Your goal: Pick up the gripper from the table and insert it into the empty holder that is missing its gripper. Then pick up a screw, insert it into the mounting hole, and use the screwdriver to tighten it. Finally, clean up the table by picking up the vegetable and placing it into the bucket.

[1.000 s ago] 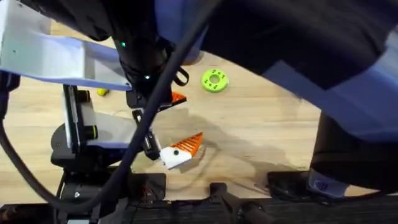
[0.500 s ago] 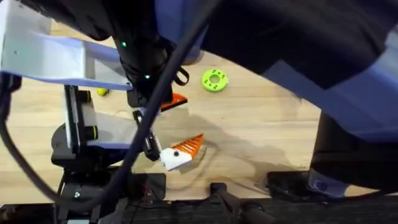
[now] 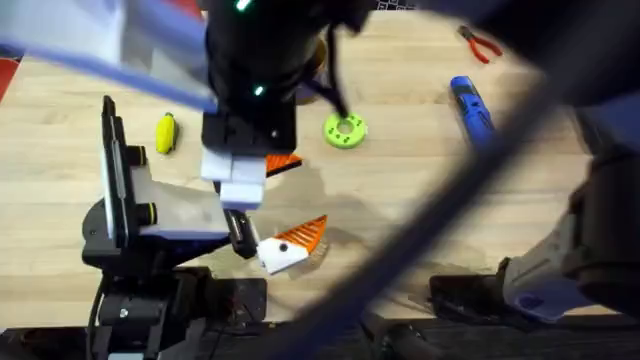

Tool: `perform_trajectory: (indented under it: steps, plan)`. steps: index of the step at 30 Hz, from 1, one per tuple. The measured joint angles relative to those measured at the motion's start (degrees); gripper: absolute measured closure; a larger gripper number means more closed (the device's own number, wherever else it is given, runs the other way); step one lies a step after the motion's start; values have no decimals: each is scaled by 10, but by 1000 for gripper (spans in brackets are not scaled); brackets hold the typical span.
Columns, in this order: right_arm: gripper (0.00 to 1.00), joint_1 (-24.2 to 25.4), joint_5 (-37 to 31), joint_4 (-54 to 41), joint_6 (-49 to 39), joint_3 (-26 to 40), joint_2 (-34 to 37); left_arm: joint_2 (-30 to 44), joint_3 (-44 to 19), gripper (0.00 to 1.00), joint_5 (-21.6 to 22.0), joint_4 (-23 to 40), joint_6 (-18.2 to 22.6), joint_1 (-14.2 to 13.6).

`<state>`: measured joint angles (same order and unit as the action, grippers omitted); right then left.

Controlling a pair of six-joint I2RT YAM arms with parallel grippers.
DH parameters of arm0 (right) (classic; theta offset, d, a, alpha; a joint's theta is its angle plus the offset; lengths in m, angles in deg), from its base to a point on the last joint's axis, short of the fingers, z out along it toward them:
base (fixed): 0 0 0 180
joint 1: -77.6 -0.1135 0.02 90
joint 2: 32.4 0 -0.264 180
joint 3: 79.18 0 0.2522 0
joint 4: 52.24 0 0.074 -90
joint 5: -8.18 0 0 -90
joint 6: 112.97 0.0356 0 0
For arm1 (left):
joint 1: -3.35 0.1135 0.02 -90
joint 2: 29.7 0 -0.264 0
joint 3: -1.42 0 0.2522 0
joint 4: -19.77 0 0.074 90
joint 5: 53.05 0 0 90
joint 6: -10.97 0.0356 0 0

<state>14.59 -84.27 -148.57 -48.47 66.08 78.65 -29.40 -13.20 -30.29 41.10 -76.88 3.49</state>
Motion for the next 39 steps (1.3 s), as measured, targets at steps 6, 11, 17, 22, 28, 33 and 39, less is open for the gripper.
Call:
perform_trajectory:
  steps: [6,11,17,22,28,33,39]
  plan:
    - [8,33,4,3,83,-1,-37,0,0,30,0,0,0,0]
    - [8,55,-13,63,147,-74,-77,0,0,29,0,0,0,0]
    - [7,79,-54,171,227,-270,-192,0,0,30,0,0,0,0]
    - [7,158,-96,186,329,-410,-323,0,0,30,0,0,0,0]
    - [8,291,-119,198,394,-539,-457,0,0,31,0,0,0,0]
    - [8,391,-123,243,409,-630,-527,0,0,30,0,0,0,0]
    - [8,497,-126,249,416,-675,-558,0,0,30,0,0,0,0]
